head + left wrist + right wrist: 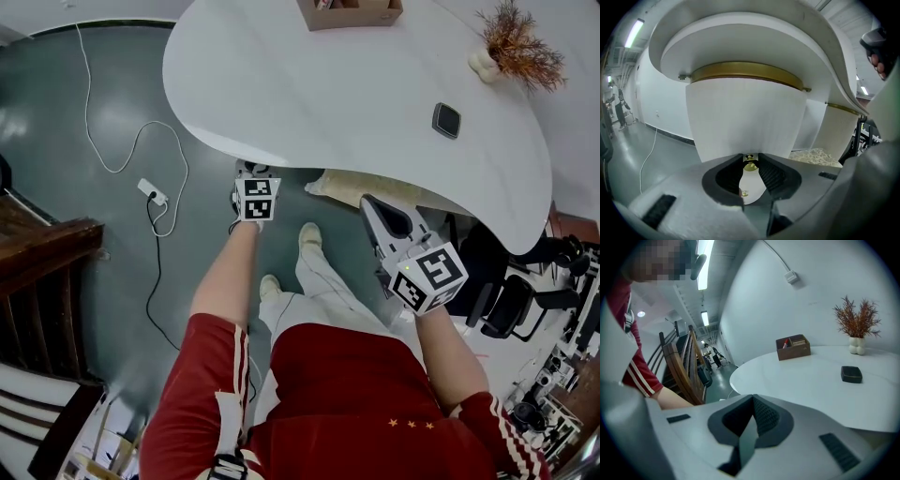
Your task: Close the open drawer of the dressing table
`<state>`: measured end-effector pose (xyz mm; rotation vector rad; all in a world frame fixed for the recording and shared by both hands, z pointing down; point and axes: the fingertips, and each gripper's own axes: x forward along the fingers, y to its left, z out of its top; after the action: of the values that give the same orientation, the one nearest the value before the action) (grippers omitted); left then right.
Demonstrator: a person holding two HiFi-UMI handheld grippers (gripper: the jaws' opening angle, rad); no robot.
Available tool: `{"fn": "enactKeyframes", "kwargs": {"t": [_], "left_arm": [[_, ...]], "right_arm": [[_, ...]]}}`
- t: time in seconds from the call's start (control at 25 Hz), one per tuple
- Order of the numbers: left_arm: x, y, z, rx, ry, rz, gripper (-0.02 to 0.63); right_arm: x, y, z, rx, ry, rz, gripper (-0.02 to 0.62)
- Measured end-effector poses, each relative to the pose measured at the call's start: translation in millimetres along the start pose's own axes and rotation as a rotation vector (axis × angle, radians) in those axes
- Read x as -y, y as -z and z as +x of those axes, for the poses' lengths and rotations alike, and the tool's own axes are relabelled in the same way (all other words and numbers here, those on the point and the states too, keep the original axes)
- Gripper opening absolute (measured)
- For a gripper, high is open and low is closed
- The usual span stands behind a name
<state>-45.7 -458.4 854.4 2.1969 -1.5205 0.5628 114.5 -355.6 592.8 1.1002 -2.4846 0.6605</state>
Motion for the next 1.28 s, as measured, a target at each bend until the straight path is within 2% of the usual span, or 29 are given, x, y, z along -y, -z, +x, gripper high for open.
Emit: {"fn": "enactKeyframes", "kwargs": {"t": [0.28, 0.4, 0.48, 0.6, 1.04, 1.28], "left_arm": [[-2, -7, 13, 0.001, -0.014, -0.014, 0.106], [-4, -9, 10, 0.003, 0.002, -0.078, 0.107], [-7, -10, 5, 0.004, 0.020, -0.130, 0.143], [-8, -5, -5, -0.014, 0.018, -0.129, 0.167], [5, -3, -81, -0.021, 0.046, -0.144, 0.142], [8, -2, -139, 0.002, 0.070, -0.158, 0.127]], "right_arm": [[0, 12, -1, -0.008, 0.010, 0.015, 0.005], [1, 16, -5, -0.013, 0.023, 0.021, 0.005], [0, 16, -8, -0.012, 0.030, 0.020, 0.005], [-1, 13, -16, -0.007, 0.041, 0.019, 0.005], [-30, 8, -41, 0.007, 0.044, 0.006, 0.005], [-55, -5, -52, 0.058, 0.051, 0.073, 0.005]]}}
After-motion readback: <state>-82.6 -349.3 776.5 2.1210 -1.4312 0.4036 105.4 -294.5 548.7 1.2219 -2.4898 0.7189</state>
